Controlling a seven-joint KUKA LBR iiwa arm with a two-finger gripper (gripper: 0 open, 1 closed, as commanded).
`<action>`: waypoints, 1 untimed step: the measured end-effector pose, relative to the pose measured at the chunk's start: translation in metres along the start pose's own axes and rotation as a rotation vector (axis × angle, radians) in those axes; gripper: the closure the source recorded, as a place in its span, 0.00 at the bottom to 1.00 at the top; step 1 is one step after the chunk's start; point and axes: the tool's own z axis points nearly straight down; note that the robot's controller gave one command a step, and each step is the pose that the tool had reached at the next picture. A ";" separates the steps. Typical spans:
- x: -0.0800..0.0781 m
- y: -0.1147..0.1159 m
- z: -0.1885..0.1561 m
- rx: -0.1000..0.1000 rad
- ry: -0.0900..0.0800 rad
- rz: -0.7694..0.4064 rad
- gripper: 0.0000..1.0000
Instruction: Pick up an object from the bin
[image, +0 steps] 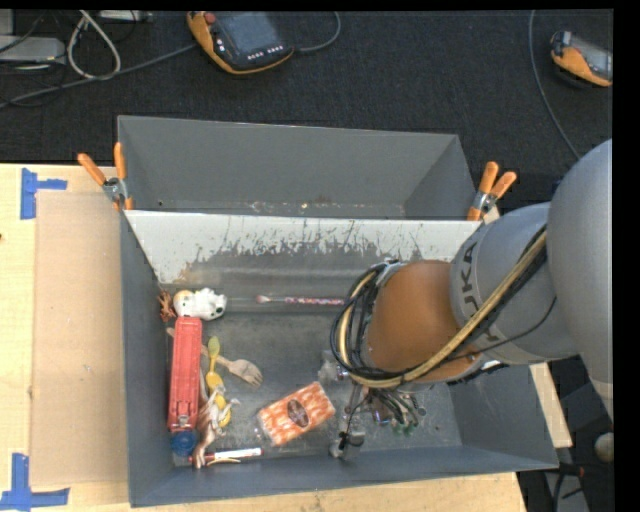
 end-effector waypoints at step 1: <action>-0.012 0.024 0.001 0.004 0.006 0.023 0.00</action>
Offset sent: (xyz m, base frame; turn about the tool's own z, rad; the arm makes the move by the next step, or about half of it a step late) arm -0.0013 -0.0150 0.0042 -0.0759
